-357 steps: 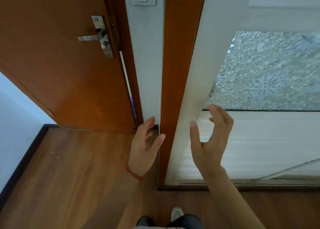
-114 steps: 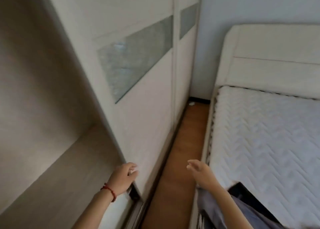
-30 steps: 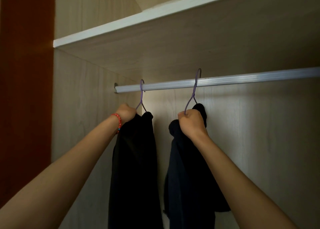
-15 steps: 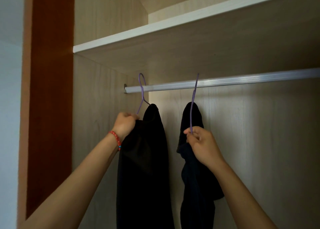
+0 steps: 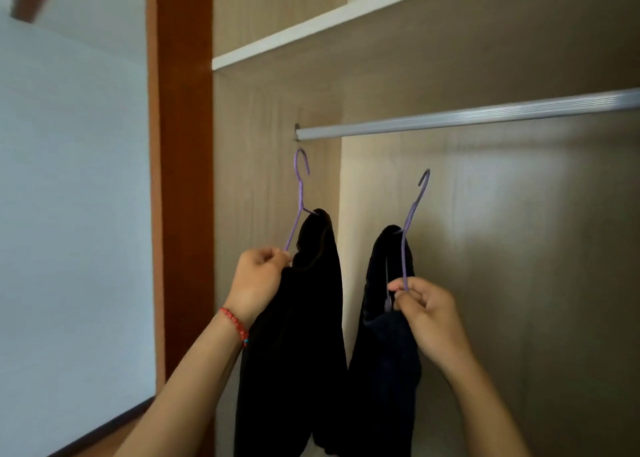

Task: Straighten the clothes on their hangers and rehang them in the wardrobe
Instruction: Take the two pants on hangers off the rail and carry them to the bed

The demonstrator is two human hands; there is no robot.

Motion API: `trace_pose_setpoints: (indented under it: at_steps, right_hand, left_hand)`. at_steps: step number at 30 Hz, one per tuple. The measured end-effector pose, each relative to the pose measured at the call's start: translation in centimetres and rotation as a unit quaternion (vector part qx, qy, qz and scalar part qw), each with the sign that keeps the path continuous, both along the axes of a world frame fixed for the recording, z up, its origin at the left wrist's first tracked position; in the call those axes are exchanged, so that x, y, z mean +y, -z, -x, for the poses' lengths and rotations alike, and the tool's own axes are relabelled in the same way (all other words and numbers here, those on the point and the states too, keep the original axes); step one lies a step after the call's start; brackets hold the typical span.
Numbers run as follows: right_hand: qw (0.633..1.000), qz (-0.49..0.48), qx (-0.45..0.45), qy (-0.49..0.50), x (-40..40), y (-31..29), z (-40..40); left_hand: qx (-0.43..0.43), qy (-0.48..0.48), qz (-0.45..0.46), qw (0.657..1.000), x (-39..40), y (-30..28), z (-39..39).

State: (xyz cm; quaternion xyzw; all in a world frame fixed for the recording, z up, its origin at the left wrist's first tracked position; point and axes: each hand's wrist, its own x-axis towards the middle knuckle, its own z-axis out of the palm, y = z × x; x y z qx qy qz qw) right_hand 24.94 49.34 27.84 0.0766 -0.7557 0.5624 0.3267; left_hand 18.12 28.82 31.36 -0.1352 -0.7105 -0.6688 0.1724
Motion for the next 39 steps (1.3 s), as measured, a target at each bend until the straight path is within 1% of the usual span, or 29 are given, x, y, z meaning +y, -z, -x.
trace_pose_setpoints:
  at_steps: [5, 8, 10, 12, 17, 21, 24, 29, 32, 35, 39]
  right_hand:
    - [0.995, -0.027, -0.045, -0.086, -1.2, 2.6, -4.3]
    - [0.991, -0.026, -0.037, -0.124, -2.1, 3.2, -6.4]
    - [0.983, -0.029, -0.046, -0.175, -3.7, 3.3, -8.2]
    - [0.976, -0.036, -0.041, -0.209, -4.8, 3.4, -9.4]
    - [0.946, -0.056, -0.043, -0.316, -9.9, 3.9, -12.4]
    - [0.923, -0.059, -0.026, -0.379, -14.9, 3.8, -13.7]
    - [0.899, -0.077, -0.019, -0.430, -19.3, 3.3, -14.4]
    - [0.855, -0.097, -0.013, -0.509, -27.2, 4.1, -15.7]
    - [0.825, -0.108, -0.014, -0.555, -31.8, 5.5, -16.7]
    - [0.793, -0.114, -0.009, -0.598, -36.2, 6.9, -17.9]
    - [0.743, -0.123, -0.007, -0.658, -41.5, 8.6, -19.9]
  left_hand:
    - [-0.028, -0.057, -0.001, 0.998, -0.9, 2.2, -9.0]
    - [-0.062, -0.093, -0.008, 0.994, -2.0, 3.3, -13.5]
    - [-0.078, -0.145, -0.022, 0.986, -3.6, 3.9, -17.5]
    - [-0.093, -0.174, -0.029, 0.980, -4.8, 4.2, -20.4]
    - [-0.101, -0.293, -0.010, 0.951, -9.7, 5.1, -28.5]
    - [-0.102, -0.362, -0.003, 0.926, -13.8, 5.4, -32.9]
    - [-0.098, -0.409, 0.001, 0.907, -16.9, 5.4, -35.7]
    - [-0.080, -0.486, -0.032, 0.870, -22.2, 5.7, -40.0]
    - [-0.078, -0.501, -0.069, 0.859, -24.9, 6.4, -42.6]
    - [-0.065, -0.554, -0.056, 0.828, -27.3, 7.6, -44.8]
    - [-0.055, -0.651, -0.023, 0.756, -29.3, 8.8, -47.9]
